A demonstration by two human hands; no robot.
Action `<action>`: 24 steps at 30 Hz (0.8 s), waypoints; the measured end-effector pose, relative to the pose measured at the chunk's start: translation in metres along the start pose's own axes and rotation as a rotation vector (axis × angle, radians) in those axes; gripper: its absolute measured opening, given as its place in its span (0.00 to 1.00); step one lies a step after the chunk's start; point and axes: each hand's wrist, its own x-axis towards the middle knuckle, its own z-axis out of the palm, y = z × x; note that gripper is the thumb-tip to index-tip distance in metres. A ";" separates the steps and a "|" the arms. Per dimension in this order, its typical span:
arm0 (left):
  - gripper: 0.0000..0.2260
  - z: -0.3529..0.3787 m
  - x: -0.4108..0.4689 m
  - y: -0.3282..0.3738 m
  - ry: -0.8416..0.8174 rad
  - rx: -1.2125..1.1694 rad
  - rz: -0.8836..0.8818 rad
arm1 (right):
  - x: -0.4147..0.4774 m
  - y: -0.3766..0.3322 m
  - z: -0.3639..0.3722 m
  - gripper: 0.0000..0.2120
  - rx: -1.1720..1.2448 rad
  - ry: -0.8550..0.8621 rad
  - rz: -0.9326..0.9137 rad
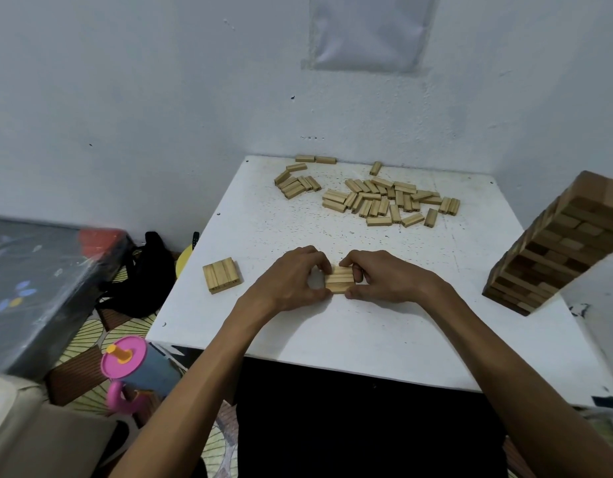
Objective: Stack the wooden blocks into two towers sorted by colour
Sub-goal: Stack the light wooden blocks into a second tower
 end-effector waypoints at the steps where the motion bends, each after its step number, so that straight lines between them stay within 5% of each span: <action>1: 0.15 0.000 0.000 0.000 0.002 0.001 0.002 | 0.000 0.000 0.000 0.24 -0.006 0.001 -0.001; 11: 0.13 0.006 -0.004 0.003 0.045 -0.012 -0.027 | -0.001 0.001 0.002 0.24 -0.007 0.020 -0.018; 17: 0.22 0.015 -0.006 0.011 0.031 -0.096 -0.051 | 0.000 0.000 0.002 0.24 -0.011 0.012 -0.014; 24: 0.18 0.014 -0.001 0.009 -0.020 -0.061 -0.069 | 0.000 0.001 0.001 0.24 -0.027 0.007 -0.025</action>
